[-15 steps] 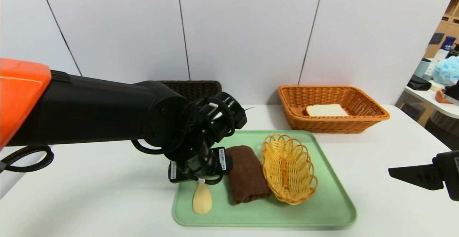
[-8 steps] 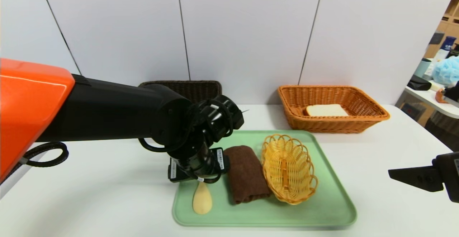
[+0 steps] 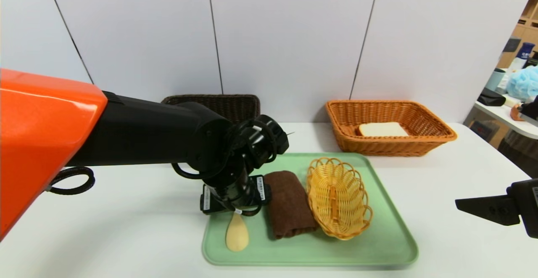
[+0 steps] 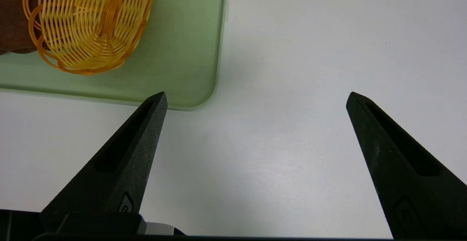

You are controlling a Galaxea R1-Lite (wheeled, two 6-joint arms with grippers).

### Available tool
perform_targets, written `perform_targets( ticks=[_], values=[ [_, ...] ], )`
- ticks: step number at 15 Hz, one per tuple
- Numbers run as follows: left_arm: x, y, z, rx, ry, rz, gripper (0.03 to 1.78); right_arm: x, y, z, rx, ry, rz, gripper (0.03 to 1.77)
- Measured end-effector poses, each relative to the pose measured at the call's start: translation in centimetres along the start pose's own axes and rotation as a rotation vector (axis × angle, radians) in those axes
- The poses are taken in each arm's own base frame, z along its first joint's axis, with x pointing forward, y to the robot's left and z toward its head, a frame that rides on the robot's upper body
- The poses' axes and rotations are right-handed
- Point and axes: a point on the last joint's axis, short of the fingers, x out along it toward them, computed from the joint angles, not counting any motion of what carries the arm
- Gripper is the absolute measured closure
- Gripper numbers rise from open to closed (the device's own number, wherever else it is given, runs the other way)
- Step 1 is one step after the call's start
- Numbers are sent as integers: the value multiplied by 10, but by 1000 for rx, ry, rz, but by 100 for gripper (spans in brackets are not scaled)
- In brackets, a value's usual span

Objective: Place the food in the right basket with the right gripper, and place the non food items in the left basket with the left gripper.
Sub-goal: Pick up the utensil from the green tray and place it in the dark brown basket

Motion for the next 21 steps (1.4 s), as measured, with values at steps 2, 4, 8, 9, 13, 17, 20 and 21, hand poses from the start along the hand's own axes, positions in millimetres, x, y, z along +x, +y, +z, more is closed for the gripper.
perform_targets(
  ticks=[2,4,8,9,13,17,20,21],
  values=[
    [3,-1,0,3,4,3,12,0,0,-1,0,3,-1,10],
    [6,-2,-1,5,8,8,12,1,0,-1,2,5,-1,11],
    [8,-3,-1,8,10,12,12,1,0,-1,13,4,0,11],
    [8,-3,-1,7,9,13,25,1,0,-1,12,5,1,11],
    [9,-4,-1,10,10,11,83,2,1,-1,13,6,1,10],
    [9,-4,-1,7,10,11,173,2,1,-1,14,6,1,11],
    [8,-4,-1,6,11,11,173,2,1,-1,13,8,0,10],
    [8,-4,-1,7,10,10,173,2,1,0,12,7,0,11]
  ],
)
